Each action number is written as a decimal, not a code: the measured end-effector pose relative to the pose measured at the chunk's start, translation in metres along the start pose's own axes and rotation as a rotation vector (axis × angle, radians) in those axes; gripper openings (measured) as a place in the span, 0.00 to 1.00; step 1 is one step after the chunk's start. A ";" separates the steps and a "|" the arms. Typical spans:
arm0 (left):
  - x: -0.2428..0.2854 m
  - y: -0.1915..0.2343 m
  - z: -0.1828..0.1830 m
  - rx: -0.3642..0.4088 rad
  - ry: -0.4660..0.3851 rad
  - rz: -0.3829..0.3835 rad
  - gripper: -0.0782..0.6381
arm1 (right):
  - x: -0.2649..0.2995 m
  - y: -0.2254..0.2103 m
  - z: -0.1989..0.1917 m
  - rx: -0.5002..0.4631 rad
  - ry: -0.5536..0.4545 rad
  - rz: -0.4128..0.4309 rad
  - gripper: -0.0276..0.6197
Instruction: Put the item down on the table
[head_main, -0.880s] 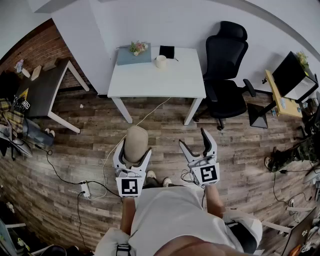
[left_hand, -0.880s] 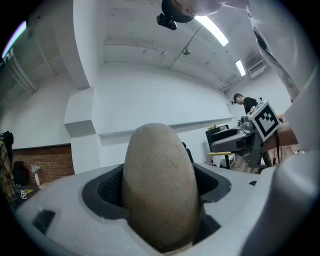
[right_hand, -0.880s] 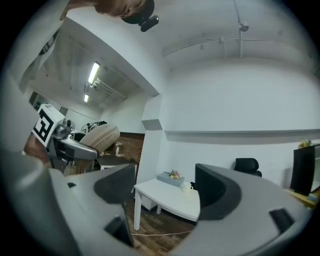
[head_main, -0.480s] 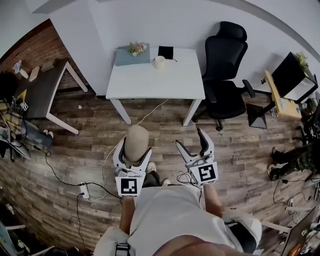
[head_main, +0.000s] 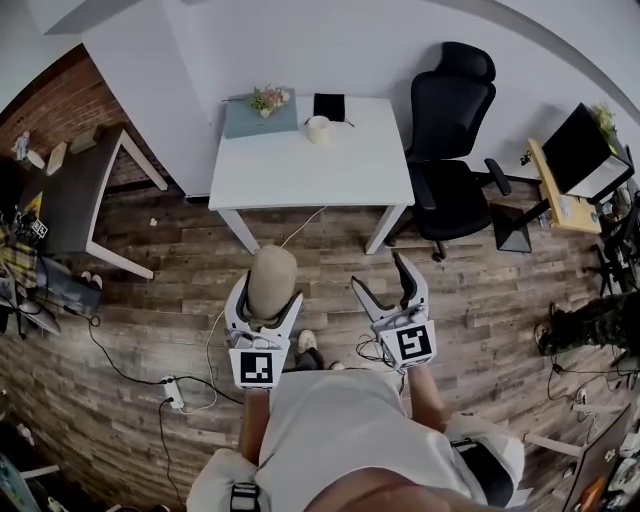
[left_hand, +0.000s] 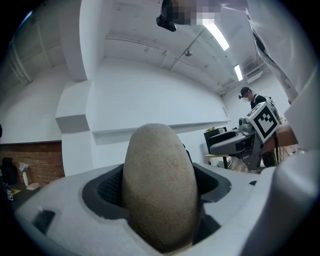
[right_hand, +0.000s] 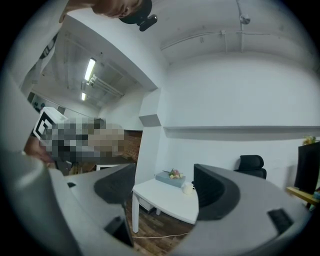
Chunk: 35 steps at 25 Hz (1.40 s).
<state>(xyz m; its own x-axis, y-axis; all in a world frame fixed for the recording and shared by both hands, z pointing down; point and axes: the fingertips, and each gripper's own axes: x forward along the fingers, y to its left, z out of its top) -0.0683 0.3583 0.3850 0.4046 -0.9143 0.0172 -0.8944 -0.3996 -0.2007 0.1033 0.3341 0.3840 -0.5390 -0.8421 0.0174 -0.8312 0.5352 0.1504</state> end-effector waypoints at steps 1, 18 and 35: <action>0.003 0.006 -0.001 -0.002 0.002 -0.005 0.66 | 0.006 0.000 0.000 -0.001 0.003 -0.006 0.61; 0.029 0.072 -0.016 -0.017 -0.023 -0.051 0.66 | 0.069 0.014 0.009 -0.026 0.017 -0.070 0.59; 0.087 0.101 -0.034 -0.061 -0.015 -0.060 0.66 | 0.125 -0.015 -0.004 -0.029 0.059 -0.085 0.58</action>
<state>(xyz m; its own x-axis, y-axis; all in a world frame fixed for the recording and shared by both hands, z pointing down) -0.1303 0.2356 0.3998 0.4601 -0.8878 0.0122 -0.8784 -0.4572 -0.1393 0.0488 0.2211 0.3878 -0.4569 -0.8874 0.0613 -0.8690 0.4601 0.1822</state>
